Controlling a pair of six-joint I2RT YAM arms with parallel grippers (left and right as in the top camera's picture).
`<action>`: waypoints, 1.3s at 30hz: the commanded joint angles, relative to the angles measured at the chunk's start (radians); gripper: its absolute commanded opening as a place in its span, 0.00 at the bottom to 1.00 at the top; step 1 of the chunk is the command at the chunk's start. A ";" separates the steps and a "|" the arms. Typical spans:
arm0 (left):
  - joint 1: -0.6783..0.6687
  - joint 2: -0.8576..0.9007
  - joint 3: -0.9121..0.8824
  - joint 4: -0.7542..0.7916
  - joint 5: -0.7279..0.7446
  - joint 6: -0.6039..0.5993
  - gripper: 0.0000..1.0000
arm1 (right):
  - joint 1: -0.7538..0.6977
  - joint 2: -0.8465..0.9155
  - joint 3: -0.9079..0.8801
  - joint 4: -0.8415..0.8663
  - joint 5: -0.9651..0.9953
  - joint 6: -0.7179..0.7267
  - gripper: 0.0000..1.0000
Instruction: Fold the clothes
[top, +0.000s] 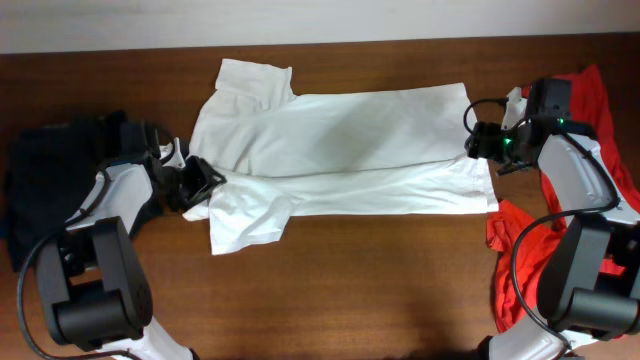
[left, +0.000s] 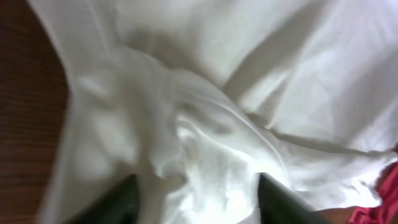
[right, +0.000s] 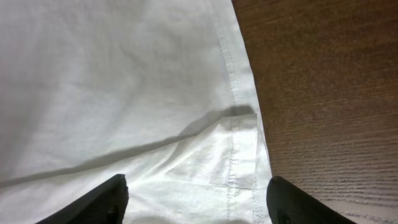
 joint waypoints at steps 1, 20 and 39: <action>0.008 0.003 0.035 -0.008 0.147 0.064 0.74 | 0.006 0.012 0.001 -0.063 0.002 0.004 0.73; -0.540 -0.026 0.069 -0.254 -0.526 0.209 0.75 | 0.006 0.013 -0.189 -0.060 0.005 0.004 0.27; -0.493 0.029 0.395 -0.190 -0.743 0.208 0.19 | 0.006 0.013 -0.189 -0.060 0.005 0.004 0.27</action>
